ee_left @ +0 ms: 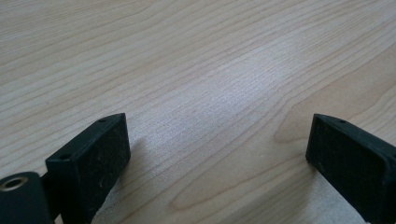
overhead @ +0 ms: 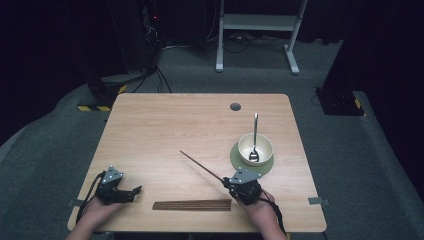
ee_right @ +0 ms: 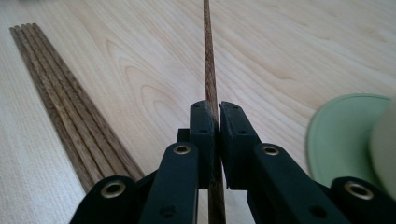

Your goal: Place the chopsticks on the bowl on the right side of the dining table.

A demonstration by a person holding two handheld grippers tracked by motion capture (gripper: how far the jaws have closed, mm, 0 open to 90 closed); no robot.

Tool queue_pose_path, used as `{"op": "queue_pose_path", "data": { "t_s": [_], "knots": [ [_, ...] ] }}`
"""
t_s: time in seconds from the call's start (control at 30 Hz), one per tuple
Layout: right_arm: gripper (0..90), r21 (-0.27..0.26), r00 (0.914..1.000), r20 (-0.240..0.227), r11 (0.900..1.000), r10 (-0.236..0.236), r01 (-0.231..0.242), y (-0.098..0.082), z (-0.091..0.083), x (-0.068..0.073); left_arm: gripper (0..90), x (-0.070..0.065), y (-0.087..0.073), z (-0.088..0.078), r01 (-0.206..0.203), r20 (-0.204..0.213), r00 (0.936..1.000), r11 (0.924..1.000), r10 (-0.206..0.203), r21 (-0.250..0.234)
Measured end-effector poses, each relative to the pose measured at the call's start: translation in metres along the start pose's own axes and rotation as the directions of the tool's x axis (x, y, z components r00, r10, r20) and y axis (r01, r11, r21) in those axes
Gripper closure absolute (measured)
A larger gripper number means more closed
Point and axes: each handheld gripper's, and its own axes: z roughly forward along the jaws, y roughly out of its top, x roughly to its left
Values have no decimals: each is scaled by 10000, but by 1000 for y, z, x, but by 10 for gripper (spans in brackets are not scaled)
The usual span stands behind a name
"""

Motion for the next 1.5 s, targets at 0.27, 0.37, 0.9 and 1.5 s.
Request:
{"op": "queue_pose_path", "data": {
  "t_s": [0.27,0.37,0.9,1.5],
  "knots": [
    [842,-270,9986,480,9994,208,-195,1,-18,-11,61,0,0,0,58,-46,10000,10000,-58,1],
    [842,-234,9972,660,9992,351,-336,1,-23,-19,61,-1,0,1,76,-86,9999,10000,-76,7],
    [840,-882,9789,1437,9871,1454,-1336,-7,-51,-57,61,-1,0,0,46,-96,9999,10000,-46,15],
    [841,-975,9465,2377,9748,2183,-2004,-22,-68,-83,68,-2,-1,-1,37,-83,10000,10000,-37,8]
  ]
}}
